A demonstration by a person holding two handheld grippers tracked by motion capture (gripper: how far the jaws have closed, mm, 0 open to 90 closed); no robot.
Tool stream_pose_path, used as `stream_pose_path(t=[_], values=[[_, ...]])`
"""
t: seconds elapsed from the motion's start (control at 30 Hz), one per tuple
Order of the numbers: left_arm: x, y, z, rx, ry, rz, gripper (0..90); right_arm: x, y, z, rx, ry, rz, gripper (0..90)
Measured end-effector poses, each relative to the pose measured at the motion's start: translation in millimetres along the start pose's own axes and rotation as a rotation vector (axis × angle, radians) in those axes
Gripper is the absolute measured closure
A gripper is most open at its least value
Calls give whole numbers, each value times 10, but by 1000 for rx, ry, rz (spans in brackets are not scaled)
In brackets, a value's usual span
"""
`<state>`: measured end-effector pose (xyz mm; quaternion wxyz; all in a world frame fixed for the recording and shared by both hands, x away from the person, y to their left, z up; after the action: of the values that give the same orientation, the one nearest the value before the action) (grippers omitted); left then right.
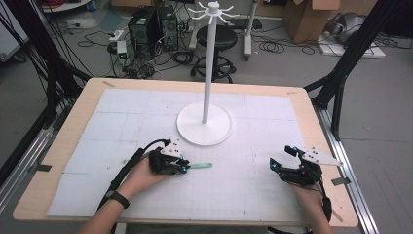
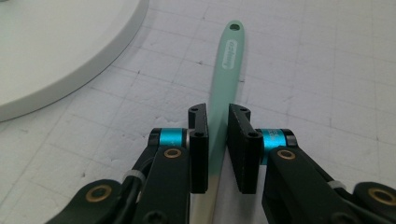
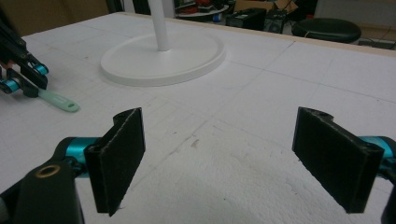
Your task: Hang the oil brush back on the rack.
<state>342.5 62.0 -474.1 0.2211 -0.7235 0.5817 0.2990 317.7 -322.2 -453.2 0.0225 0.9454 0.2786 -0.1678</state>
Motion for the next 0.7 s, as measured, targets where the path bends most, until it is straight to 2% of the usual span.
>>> stream_pose_path(t=[0.5,0.7], values=[[-30,1,-3,-9,-5,-1,806,4,12,-1,-4,3,3,165],[-182,-20,-61,-25,62,-21,807,5,4,-2,0,2,0,165]])
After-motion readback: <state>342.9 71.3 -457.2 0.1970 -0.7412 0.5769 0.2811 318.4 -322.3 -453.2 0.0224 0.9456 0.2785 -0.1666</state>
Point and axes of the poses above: each handheld gripper's, and its own axes: x roughly forward along the jaws, z roughly out of its underside, y roughly to its right, the point moved 5 cm from there along x, roughly forward along the jaws, and after that the axes turned 5 degrees about z, right-handed, at the moved point
